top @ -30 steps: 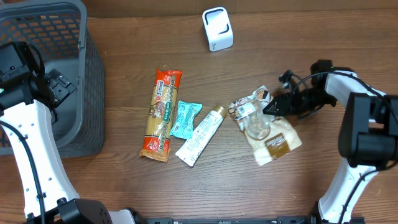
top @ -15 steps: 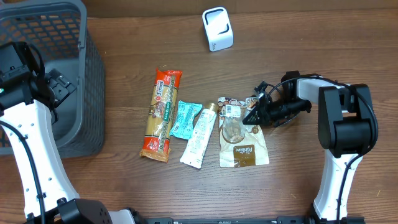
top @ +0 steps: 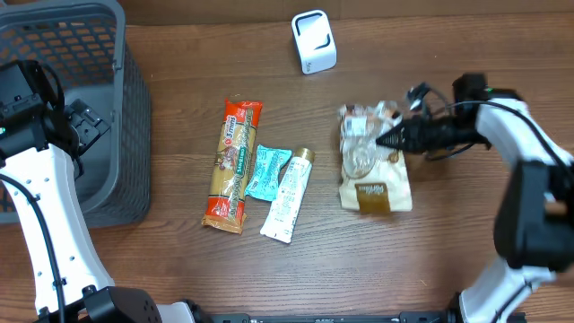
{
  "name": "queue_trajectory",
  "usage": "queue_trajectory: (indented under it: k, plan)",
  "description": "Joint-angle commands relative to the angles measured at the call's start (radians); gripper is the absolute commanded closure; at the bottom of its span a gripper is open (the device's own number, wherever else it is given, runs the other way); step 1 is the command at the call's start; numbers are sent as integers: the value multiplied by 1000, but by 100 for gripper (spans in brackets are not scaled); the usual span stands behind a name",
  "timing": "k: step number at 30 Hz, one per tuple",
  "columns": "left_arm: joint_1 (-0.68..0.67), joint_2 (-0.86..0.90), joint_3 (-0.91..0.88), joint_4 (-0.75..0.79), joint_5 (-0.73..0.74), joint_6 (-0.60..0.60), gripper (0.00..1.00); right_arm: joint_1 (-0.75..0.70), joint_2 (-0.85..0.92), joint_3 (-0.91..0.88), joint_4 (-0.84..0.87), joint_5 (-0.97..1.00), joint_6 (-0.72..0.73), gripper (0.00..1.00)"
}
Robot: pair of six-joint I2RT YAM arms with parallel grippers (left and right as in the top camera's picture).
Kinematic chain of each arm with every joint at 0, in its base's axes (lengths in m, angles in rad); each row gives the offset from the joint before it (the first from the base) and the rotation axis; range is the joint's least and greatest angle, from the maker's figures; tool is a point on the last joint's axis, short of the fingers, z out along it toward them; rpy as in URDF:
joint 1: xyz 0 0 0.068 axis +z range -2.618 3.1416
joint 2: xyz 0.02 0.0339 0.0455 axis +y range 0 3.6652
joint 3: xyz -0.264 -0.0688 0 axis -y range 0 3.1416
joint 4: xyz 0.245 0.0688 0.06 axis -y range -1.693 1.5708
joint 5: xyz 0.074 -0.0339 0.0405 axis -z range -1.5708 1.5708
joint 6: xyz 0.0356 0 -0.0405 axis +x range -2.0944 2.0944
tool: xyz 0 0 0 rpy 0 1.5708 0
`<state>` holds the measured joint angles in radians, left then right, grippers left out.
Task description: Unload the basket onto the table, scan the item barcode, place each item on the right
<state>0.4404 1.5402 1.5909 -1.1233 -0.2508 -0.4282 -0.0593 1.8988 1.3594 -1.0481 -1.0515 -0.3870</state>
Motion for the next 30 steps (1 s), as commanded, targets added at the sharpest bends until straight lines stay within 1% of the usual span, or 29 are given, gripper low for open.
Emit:
queue_trajectory:
  k: [1,6,11,14,16,21,22,24,27,28,30]
  plan:
    - [-2,3,-5,-3,8,-18,1,10,-139,23,-2,-50,50,96]
    - [-2,3,-5,-3,8,-18,0,10,-224,23,24,-49,146,96]
    - [-2,3,-5,-3,8,-18,0,13,-251,24,52,-20,237,96]
    - [-2,3,-5,-3,8,-18,0,40,-254,29,97,86,386,96]
    - [-2,3,-5,-3,8,-18,1,83,-254,50,121,197,476,96]
    - [-2,3,-5,-3,8,-18,0,238,-253,201,124,465,560,97]
    - [-2,3,-5,-3,8,-18,1,266,-253,239,128,526,575,97]
    - [-2,3,-5,-3,8,-18,0,320,-253,309,137,730,588,97]
    - [-2,3,-5,-3,8,-18,0,418,-251,332,217,1236,596,96]
    - [-2,3,-5,-3,8,-18,0,452,-240,328,263,1398,584,96]
    - [-2,3,-5,-3,8,-18,0,505,-203,328,347,1580,490,96]
